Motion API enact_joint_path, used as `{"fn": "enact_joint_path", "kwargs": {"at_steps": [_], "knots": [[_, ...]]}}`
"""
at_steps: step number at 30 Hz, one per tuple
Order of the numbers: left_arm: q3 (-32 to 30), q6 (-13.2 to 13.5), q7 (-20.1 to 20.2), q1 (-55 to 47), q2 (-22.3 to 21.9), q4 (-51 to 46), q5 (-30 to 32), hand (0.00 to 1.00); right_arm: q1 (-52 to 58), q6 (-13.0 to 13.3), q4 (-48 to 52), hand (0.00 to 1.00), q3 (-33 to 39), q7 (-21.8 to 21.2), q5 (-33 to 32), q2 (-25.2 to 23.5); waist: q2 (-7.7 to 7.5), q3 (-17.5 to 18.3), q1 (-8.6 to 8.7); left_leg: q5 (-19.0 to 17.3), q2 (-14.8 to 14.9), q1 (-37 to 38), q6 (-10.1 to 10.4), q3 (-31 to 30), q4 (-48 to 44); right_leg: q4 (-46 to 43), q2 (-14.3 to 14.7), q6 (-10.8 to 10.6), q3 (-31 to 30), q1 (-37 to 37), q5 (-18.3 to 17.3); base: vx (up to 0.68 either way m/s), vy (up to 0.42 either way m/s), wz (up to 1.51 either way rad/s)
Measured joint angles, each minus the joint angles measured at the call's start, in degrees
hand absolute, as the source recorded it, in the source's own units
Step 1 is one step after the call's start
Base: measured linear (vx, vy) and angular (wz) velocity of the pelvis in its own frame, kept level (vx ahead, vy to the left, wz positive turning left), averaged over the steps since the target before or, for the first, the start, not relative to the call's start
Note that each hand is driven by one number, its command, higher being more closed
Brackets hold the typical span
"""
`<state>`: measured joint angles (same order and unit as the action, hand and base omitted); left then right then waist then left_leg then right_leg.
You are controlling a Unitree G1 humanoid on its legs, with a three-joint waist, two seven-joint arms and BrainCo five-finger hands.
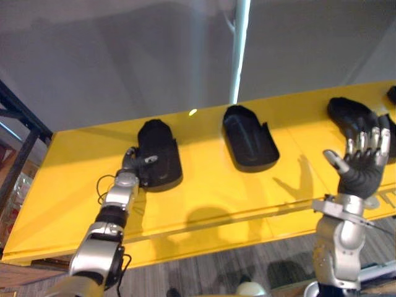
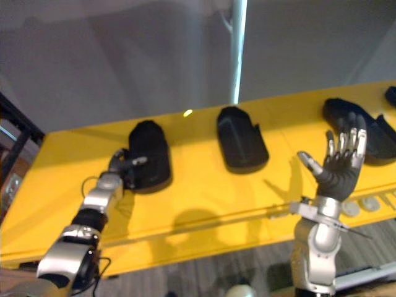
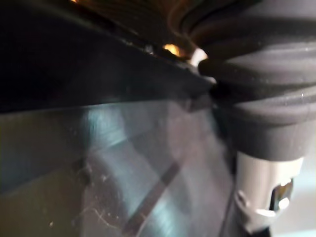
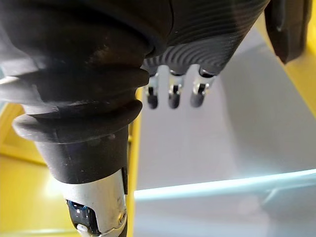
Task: Walk over and take plastic housings, then place them on the shelf
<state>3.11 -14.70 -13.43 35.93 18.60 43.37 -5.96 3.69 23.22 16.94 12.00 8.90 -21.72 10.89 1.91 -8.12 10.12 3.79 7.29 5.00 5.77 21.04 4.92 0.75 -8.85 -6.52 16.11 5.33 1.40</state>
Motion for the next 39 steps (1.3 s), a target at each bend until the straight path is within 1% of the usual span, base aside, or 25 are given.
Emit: {"fn": "enact_joint_path", "kwargs": {"at_steps": [2, 4, 6, 8, 9, 12, 14, 15, 17, 18, 19, 20, 21, 22, 23, 24, 25, 26, 32, 35, 37, 38, 39], "knots": [[0.0, 0.0, -0.8, -0.1, 0.0, -0.2, 2.6, 0.0, 0.0, 0.0, 0.0, 0.0, -0.2, 0.0, 0.0, -0.2, -0.07, 0.1, 0.13, 0.2, -0.3, 0.1, -0.1, 0.0, -0.3, 0.0, 0.0, 0.1, 0.0, -0.2, 0.2, 0.0, 0.0, 0.0], [-0.1, 0.2, -3.1, -0.4, -0.2, -0.3, 4.9, 0.0, 0.1, 0.0, 0.0, 0.0, -0.6, -0.1, -0.1, -0.2, -0.07, 0.1, 0.29, 0.5, -0.2, 0.0, -0.1, 0.0, -0.3, 0.0, 0.1, 0.1, 0.1, -0.2, 0.2, 0.0, 0.0, 0.0], [-1.0, 0.6, -6.4, -1.2, -0.2, -0.8, 8.2, 0.0, 0.6, 0.2, 0.0, 0.0, -1.5, -0.3, -0.9, -0.3, -0.01, 0.1, 0.39, 0.7, 0.0, 0.0, 0.0, -0.1, -0.3, 0.0, 0.4, 0.2, 0.2, -0.2, 0.3, 0.0, 0.0, 0.0], [-4.4, 1.9, -10.1, -2.9, -0.1, -3.2, 12.8, 0.0, 1.6, 0.5, 0.0, 0.0, -1.5, -0.8, -1.2, -0.4, 0.0, 0.1, 0.37, 0.8, 0.2, -0.1, 0.0, -0.2, -0.3, 0.0, 0.6, 0.4, 0.5, -0.3, 0.4, 0.0, 0.0, 0.0], [-6.1, 2.3, -11.9, -4.2, 0.3, -5.5, 15.8, 0.0, 2.2, 0.7, 0.0, 0.0, -1.6, -2.0, -2.0, -0.4, 0.07, 0.2, 0.32, 0.9, 0.3, -0.1, 0.0, -0.2, -0.2, 0.0, 0.7, 0.5, 0.6, -0.3, 0.4, 0.0, 0.0, 0.0], [-7.9, 3.5, -15.8, -6.4, 2.7, -10.1, 20.2, 0.0, 3.1, 0.8, 0.0, 0.0, -2.3, -4.1, -2.8, -0.4, 0.41, 0.4, 0.03, 1.0, 0.3, -0.4, -0.1, -0.5, 0.0, 0.0, 0.7, 0.5, 0.9, -0.2, 0.4, -0.03, 0.003, 0.05], [-9.7, 4.5, -18.9, -8.3, 3.6, -14.7, 20.9, 0.0, 3.3, 1.7, 0.0, 0.0, -3.0, -5.3, -3.5, -0.4, 0.93, 1.0, -0.18, 1.1, 0.0, -1.0, -0.3, -1.3, 0.0, 0.1, 0.5, 0.5, 1.4, -0.2, 0.4, -0.01, 0.013, 0.17], [-10.0, 4.7, -19.9, -8.8, 3.6, -16.1, 21.0, 0.0, 3.4, 2.0, 0.0, 0.0, -3.2, -5.3, -3.5, -0.4, 1.08, 1.1, -0.25, 1.2, 0.0, -1.1, -0.3, -1.7, 0.0, 0.1, 0.4, 0.4, 1.7, -0.2, 0.4, 0.0, 0.017, 0.2], [-11.0, 6.1, -23.0, -11.8, 3.5, -21.5, 21.0, 0.0, 3.4, 2.6, 0.0, 0.0, -4.7, -5.9, -3.4, -0.4, 1.69, 1.7, -1.42, 1.3, -0.1, -1.1, -0.3, -2.1, 0.0, 0.1, 0.3, 0.4, 2.5, 0.1, 0.5, 0.01, 0.01, 0.11], [-11.2, 6.4, -23.8, -12.5, 3.5, -22.6, 21.0, 0.0, 3.3, 2.9, 0.0, 0.0, -5.1, -6.2, -3.4, -0.4, 1.79, 1.7, -1.64, 1.3, -0.1, -1.1, -0.3, -2.3, 0.0, 0.1, 0.3, 0.4, 2.7, 0.3, 0.5, 0.01, 0.004, 0.18], [-12.0, 7.0, -24.6, -14.5, 3.3, -26.1, 20.2, 0.0, 3.3, 3.1, 0.0, 0.0, -5.9, -6.7, -3.4, -0.4, 1.96, 1.9, -1.9, 1.4, -0.2, -1.1, -0.3, -3.1, 0.0, 0.3, 0.3, 0.4, 3.3, 0.8, 0.5, 0.01, 0.0, 0.19], [-12.9, 8.0, -25.4, -17.5, 2.9, -30.8, 19.6, 0.0, 3.1, 3.1, 0.0, 0.0, -6.9, -6.8, -3.3, -0.4, 2.11, 2.2, -2.5, 1.4, -0.2, -1.3, -0.2, -3.3, 0.0, 0.4, 0.3, 0.4, 3.8, 0.9, 0.4, 0.01, 0.0, 0.18], [-13.7, 8.8, -25.9, -18.8, 2.2, -33.2, 19.5, 0.0, 3.0, 3.1, 0.0, 0.0, -7.3, -6.7, -3.2, -0.4, 2.19, 2.2, -2.92, 1.4, -0.2, -1.3, -0.2, -3.4, 0.0, 0.4, 0.3, 0.4, 3.9, 0.9, 0.4, 0.01, 0.003, 0.13], [-15.2, 10.2, -26.6, -21.1, 0.1, -37.8, 19.2, 0.0, 2.9, 3.1, 0.0, 0.0, -7.9, -6.7, -3.0, -0.5, 2.24, 2.3, -3.64, 1.5, -0.3, -1.3, -0.3, -3.9, 0.0, 0.6, 0.2, 0.4, 4.4, 1.3, 0.4, 0.01, 0.004, 0.14], [-15.7, 10.7, -26.8, -21.9, -0.6, -39.3, 19.2, 0.0, 2.8, 3.1, 0.0, 0.0, -8.1, -6.7, -3.0, -0.5, 2.24, 2.3, -3.77, 1.5, -0.4, -1.4, -0.4, -4.3, 0.0, 0.7, 0.2, 0.4, 4.6, 1.6, 0.5, 0.01, 0.005, 0.33], [-16.0, 12.2, -27.6, -24.7, -2.7, -43.8, 18.7, 0.0, 2.6, 3.1, 0.0, 0.0, -8.9, -6.7, -2.6, -0.5, 2.23, 2.3, -4.25, 1.7, -0.7, -1.4, -0.4, -5.5, 0.0, 1.0, 0.0, 0.3, 6.0, 2.6, 0.4, 0.0, 0.008, 0.33], [-16.0, 13.3, -28.0, -25.9, -3.7, -45.8, 17.8, 0.0, 2.5, 3.1, 0.0, 0.0, -9.1, -6.7, -2.2, -0.6, 2.23, 2.3, -4.77, 1.7, -0.8, -1.4, -0.4, -6.0, 0.0, 1.1, 0.0, 0.3, 6.2, 2.8, 0.4, 0.0, 0.008, 0.27], [-19.9, 31.4, -26.3, -40.7, -13.6, -66.4, 10.4, 0.0, 0.6, 2.9, -0.1, 0.0, -12.8, -6.4, 2.4, -4.0, -1.14, 3.4, -9.22, 2.4, -1.5, -2.9, -0.6, -9.4, 0.1, 2.1, -0.2, 0.2, 10.5, 4.2, -0.2, 0.0, 0.006, 0.06], [-19.9, 31.4, -26.0, -40.8, -13.8, -66.5, 10.3, 0.0, 0.6, 2.9, -0.1, 0.0, -12.7, -6.3, 2.4, -4.0, -1.13, 3.4, -9.19, 2.4, -1.5, -3.0, -0.6, -9.4, 0.1, 2.1, -0.2, 0.2, 10.5, 4.2, -0.2, 0.0, 0.0, 0.0], [-19.3, 31.4, -22.8, -42.3, -15.0, -67.3, 8.5, 0.0, 0.7, 2.9, -0.1, 0.0, -11.8, -5.3, 2.4, -4.0, -1.11, 3.4, -9.15, 2.4, -1.5, -3.1, -0.6, -9.4, 0.1, 2.0, -0.3, 0.2, 10.4, 3.9, -0.2, 0.0, 0.0, 0.0], [-18.5, 31.2, -19.2, -43.1, -15.0, -67.3, 7.4, 0.0, 1.4, 2.8, -0.2, 0.0, -9.5, -3.8, 2.5, -4.2, -1.14, 3.3, -9.2, 2.4, -1.6, -3.1, -0.6, -9.4, 0.1, 1.8, -0.3, 0.2, 10.1, 3.7, -0.4, 0.0, 0.0, 0.0], [-18.1, 30.8, -16.3, -43.0, -15.0, -67.2, 5.4, 0.0, 2.1, 2.7, -0.5, 0.0, -7.4, -2.7, 3.0, -4.4, -1.12, 3.3, -9.21, 2.4, -1.6, -3.1, -0.6, -9.3, 0.1, 1.6, -0.3, 0.1, 9.9, 3.6, -0.5, 0.0, 0.0, 0.0], [-18.1, 30.7, -15.2, -43.0, -14.9, -67.2, 4.5, 0.0, 2.3, 2.7, -0.5, 0.0, -6.6, -2.3, 3.0, -4.4, -1.09, 3.2, -9.19, 2.4, -1.6, -3.1, -0.6, -9.3, 0.1, 1.5, -0.4, 0.1, 9.8, 3.5, -0.6, 0.0, 0.0, -0.04]]}}
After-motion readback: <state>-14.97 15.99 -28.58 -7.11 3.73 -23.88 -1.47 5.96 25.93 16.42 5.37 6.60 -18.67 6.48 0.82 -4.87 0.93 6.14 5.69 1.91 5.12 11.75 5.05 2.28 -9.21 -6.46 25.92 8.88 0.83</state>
